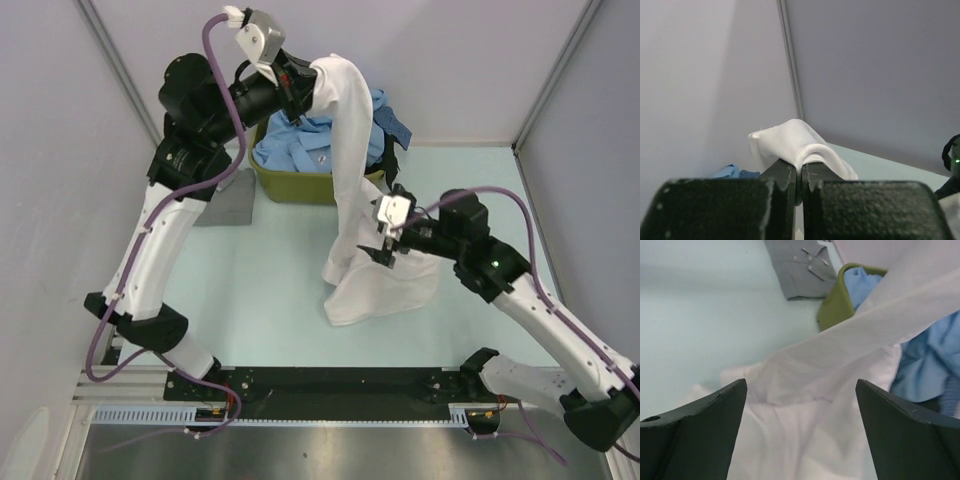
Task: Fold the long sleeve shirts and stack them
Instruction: Flatten the shirt out
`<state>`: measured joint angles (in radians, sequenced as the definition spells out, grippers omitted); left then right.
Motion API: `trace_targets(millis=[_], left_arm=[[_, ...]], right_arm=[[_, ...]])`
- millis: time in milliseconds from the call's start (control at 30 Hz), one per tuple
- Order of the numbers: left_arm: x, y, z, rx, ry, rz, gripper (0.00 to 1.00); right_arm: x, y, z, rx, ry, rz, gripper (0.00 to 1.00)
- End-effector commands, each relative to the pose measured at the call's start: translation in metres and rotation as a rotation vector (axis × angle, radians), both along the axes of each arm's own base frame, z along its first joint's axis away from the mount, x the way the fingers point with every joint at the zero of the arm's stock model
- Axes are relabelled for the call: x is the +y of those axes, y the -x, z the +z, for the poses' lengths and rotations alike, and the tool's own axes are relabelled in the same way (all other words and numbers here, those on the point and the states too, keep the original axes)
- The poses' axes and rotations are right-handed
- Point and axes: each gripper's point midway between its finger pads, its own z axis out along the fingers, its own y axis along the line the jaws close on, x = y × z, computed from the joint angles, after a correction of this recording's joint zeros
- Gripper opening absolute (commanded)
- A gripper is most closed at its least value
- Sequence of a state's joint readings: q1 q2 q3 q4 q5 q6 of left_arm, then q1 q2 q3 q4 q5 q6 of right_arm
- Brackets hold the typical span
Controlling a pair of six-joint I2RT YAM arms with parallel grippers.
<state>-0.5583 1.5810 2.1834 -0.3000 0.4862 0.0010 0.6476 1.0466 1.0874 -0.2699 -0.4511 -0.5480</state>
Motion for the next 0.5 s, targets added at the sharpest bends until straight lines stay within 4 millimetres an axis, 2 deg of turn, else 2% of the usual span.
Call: trace_targets(millis=[0,33,100,133,167,267,467], left_arm=[[-0.020,0.015,0.008,0.030,0.037,-0.121,0.00],[-0.025,0.016,0.005,0.033,0.029,-0.133,0.00],[-0.036,0.019,-0.004,0.047,0.004,-0.153,0.00],[-0.040,0.020,-0.008,0.055,-0.003,-0.159,0.00],[-0.044,0.021,-0.012,0.068,-0.010,-0.170,0.00],[-0.052,0.023,-0.021,0.098,-0.030,-0.188,0.00],[-0.065,0.024,-0.040,0.147,-0.063,-0.205,0.00]], right_arm=[[-0.025,0.029,0.008,-0.378,0.228,0.174,0.96],[-0.023,0.027,0.004,-0.473,0.292,0.226,0.96],[-0.019,0.023,-0.005,-0.525,0.360,0.286,0.97],[-0.016,0.019,-0.006,-0.615,0.414,0.332,0.98],[-0.010,0.013,-0.017,-0.620,0.450,0.364,0.98],[0.003,0.006,-0.030,-0.728,0.541,0.467,0.98],[0.031,0.002,-0.057,-0.831,0.658,0.614,0.98]])
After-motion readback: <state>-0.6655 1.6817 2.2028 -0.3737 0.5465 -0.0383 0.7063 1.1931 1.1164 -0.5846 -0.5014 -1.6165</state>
